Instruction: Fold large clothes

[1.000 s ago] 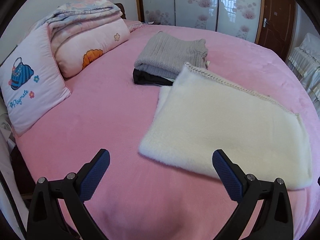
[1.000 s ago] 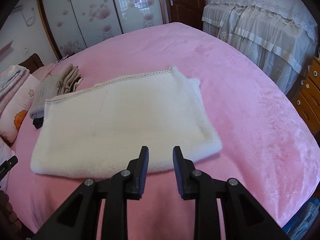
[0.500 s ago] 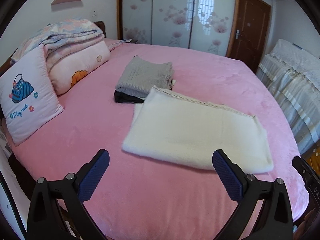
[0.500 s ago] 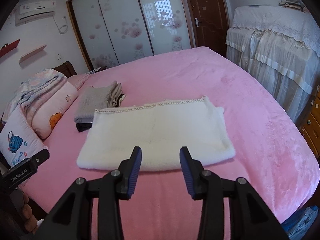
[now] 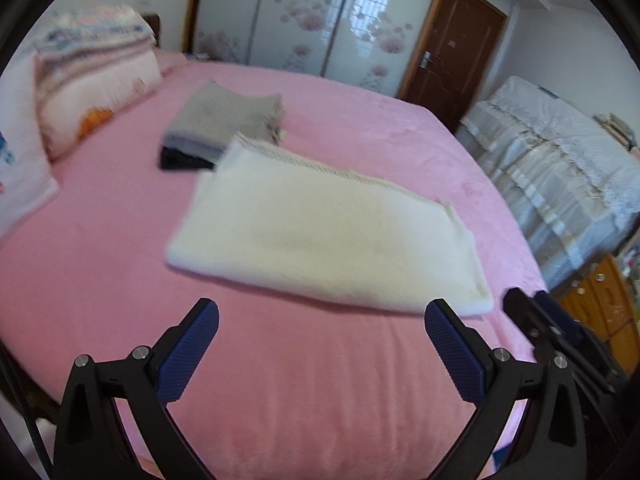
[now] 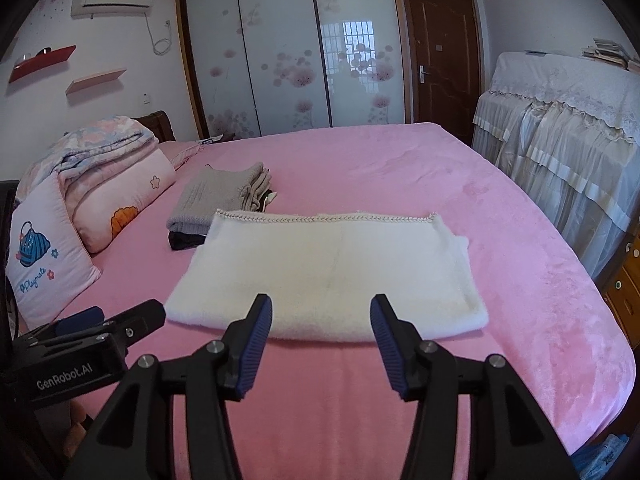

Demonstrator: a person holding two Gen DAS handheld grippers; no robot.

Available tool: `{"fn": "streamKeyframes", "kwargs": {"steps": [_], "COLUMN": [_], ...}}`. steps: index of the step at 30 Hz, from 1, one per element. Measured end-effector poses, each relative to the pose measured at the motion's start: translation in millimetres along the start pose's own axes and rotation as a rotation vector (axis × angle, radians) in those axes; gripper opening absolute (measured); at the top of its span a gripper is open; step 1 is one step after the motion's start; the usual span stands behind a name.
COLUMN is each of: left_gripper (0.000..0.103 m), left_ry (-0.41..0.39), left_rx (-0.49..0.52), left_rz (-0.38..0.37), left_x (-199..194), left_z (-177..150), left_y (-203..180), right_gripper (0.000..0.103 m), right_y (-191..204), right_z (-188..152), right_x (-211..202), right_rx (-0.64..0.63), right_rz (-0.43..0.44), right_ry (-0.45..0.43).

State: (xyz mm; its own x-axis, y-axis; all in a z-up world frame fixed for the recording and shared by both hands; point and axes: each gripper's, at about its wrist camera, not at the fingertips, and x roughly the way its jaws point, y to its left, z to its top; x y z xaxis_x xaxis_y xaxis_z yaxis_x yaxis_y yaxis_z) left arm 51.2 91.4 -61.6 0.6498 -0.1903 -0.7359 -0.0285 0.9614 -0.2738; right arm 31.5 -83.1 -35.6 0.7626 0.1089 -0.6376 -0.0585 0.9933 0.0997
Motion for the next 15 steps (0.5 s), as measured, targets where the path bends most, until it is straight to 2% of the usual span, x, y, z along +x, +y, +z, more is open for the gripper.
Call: {"fn": "streamKeyframes", "kwargs": {"steps": [3,5,12,15], "left_gripper": [0.102,0.102,0.102,0.102], "left_ry": [0.079,0.113,0.145,0.161], "left_rx": [-0.042,-0.066,-0.221,-0.309], "left_rz": [-0.067,-0.084,-0.093,-0.121], "left_x": [35.2,57.4,139.7,175.4], "left_z": [-10.2,-13.0,-21.6,-25.1], "left_y": [10.8,18.9,71.9,99.7], "right_gripper": [0.052,0.052,0.052,0.052], "right_y": [-4.1,-11.1,-29.8,-30.0], "right_z": [-6.5,-9.3,-19.1,-23.1], "right_x": [30.4,51.9,120.9,142.2], "right_rx": [0.012,0.035,0.087,0.083], "right_rz": [-0.015,-0.010,-0.035,-0.027], "right_ry": [0.058,0.089,0.172,0.194]}}
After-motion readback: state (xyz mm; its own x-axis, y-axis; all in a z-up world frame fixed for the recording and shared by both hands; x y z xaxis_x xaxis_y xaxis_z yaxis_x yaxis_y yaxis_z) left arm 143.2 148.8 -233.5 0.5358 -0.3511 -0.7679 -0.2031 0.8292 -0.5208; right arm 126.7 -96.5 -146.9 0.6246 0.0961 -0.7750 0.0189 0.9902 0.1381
